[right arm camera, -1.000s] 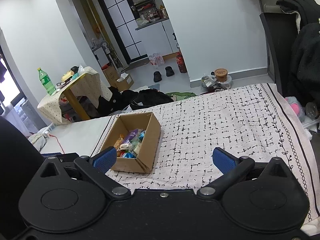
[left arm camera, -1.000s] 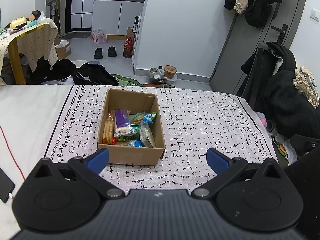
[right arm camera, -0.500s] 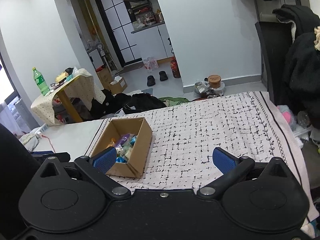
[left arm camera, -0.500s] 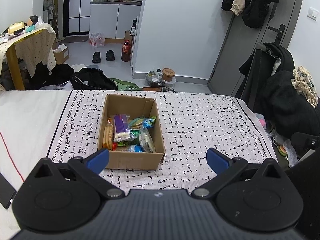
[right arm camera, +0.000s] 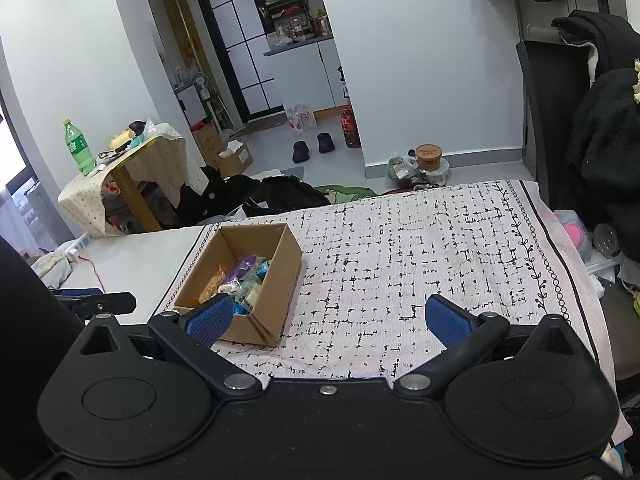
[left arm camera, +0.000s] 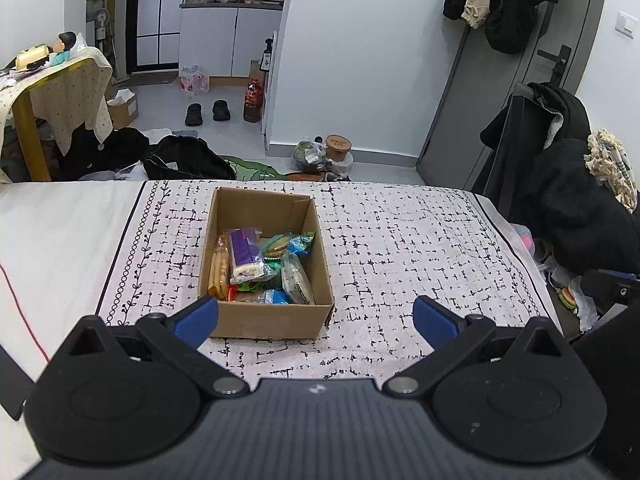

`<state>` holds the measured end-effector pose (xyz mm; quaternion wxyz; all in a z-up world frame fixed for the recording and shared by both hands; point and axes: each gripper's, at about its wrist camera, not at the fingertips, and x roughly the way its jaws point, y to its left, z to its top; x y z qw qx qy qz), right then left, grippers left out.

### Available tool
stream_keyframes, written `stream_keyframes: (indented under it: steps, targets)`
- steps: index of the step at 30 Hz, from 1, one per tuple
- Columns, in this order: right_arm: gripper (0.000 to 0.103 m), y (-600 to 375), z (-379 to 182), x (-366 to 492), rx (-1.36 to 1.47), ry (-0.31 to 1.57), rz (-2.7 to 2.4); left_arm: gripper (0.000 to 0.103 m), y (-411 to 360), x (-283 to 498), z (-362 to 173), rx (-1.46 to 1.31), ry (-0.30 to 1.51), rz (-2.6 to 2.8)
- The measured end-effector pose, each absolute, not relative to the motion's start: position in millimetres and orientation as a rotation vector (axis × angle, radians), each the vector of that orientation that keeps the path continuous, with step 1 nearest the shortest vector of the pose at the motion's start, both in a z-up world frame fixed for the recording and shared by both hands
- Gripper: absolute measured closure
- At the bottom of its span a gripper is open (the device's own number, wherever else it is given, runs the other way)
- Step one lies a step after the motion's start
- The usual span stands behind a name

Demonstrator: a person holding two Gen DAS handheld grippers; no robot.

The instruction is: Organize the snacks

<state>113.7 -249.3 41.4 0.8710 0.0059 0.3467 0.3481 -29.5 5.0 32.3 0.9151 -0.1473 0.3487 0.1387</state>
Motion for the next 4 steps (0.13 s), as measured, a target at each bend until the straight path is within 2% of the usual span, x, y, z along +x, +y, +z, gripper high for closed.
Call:
stream_keyframes:
  steps: [4]
  targets:
    - [0.000,-249.3,39.9,115.2,0.013,0.733,0.722,0.000,5.7,-28.0,32.3,-0.300,0.716,0.278]
